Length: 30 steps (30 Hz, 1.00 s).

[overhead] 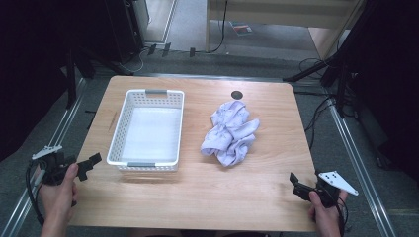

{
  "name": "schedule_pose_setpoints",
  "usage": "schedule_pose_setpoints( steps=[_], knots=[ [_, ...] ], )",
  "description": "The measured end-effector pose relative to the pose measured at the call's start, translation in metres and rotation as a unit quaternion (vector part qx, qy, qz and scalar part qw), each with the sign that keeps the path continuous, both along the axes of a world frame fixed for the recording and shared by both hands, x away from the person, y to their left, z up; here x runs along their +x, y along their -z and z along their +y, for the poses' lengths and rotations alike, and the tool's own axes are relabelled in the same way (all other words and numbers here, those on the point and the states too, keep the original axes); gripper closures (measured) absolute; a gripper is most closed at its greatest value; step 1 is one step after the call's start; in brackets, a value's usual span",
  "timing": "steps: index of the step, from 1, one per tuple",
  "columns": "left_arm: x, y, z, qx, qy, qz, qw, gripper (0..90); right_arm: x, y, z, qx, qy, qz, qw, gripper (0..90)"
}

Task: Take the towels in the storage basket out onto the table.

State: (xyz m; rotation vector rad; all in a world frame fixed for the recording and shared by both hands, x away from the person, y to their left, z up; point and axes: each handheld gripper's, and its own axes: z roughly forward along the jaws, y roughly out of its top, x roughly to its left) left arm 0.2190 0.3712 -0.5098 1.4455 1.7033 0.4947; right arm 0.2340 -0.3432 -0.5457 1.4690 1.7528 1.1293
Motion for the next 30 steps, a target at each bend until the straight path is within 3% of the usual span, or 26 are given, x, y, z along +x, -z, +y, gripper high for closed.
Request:
schedule_pose_setpoints(
  steps=[3, 4, 5, 6, 8, 15, 16, 21, 30],
  knots=[
    [-0.005, 0.008, 0.000, 0.001, -0.014, -0.016, 0.9998, 0.0, 0.000, 0.000, 0.000, 0.000, 0.000, -0.001, 1.0000, 3.9],
    [-0.010, 0.014, 0.002, 0.002, -0.031, -0.035, 0.9989, 0.0, 0.000, 0.000, 0.000, 0.000, 0.000, -0.001, 1.0000, 3.9],
    [-0.010, 0.014, 0.002, 0.002, -0.031, -0.035, 0.9989, 0.0, 0.000, 0.000, 0.000, 0.000, 0.001, -0.001, 1.0000, 3.9],
    [-0.016, 0.020, 0.003, 0.002, -0.045, -0.055, 0.9975, 0.0, 0.000, 0.000, 0.000, 0.000, 0.001, -0.001, 1.0000, 4.0],
    [-0.019, 0.025, 0.004, 0.005, -0.050, -0.068, 0.9964, 0.0, 0.000, 0.000, 0.000, 0.000, 0.001, -0.001, 1.0000, 3.9],
    [-0.023, 0.036, 0.003, 0.022, -0.063, -0.091, 0.9936, 0.0, 0.000, 0.000, 0.000, 0.001, 0.000, -0.001, 1.0000, 3.9],
    [-0.025, 0.035, 0.000, 0.036, -0.074, -0.111, 0.9904, 0.0, 0.000, 0.000, 0.000, 0.002, 0.000, -0.001, 1.0000, 3.9],
    [-0.025, 0.038, -0.005, 0.047, -0.078, -0.107, 0.9900, 0.0, 0.000, 0.000, -0.001, 0.002, 0.003, -0.001, 1.0000, 3.8],
    [-0.022, 0.040, -0.004, 0.041, -0.080, -0.099, 0.9910, 0.0, 0.000, 0.000, -0.002, 0.003, 0.005, -0.001, 1.0000, 3.8]
  ],
)
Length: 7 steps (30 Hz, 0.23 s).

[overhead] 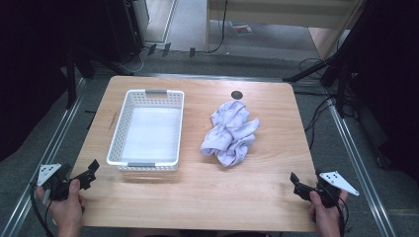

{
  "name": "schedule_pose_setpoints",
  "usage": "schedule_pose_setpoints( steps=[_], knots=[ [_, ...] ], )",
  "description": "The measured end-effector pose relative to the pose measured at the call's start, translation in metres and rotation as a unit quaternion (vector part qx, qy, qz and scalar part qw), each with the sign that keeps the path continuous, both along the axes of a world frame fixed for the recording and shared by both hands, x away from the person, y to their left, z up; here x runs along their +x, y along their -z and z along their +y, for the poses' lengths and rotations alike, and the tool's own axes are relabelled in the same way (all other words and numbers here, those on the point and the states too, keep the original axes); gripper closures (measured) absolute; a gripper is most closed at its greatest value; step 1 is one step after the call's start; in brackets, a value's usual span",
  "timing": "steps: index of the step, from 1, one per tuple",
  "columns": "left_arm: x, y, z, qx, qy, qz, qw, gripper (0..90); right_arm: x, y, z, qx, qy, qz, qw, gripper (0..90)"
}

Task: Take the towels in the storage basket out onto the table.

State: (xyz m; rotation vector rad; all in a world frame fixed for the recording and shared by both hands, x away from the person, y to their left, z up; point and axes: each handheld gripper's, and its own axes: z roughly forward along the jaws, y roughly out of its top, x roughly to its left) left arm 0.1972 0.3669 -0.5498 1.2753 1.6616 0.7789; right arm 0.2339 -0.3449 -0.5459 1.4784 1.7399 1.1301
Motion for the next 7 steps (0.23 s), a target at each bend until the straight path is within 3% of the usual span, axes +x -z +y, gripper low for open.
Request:
schedule_pose_setpoints(
  steps=[7],
  knots=[
    [-0.0024, -0.0017, 0.0001, 0.001, -0.003, -0.006, 1.0000, 0.0, -0.0001, 0.0000, 0.0000, 0.001, 0.000, 0.001, 1.0000, 3.8]
  ],
)
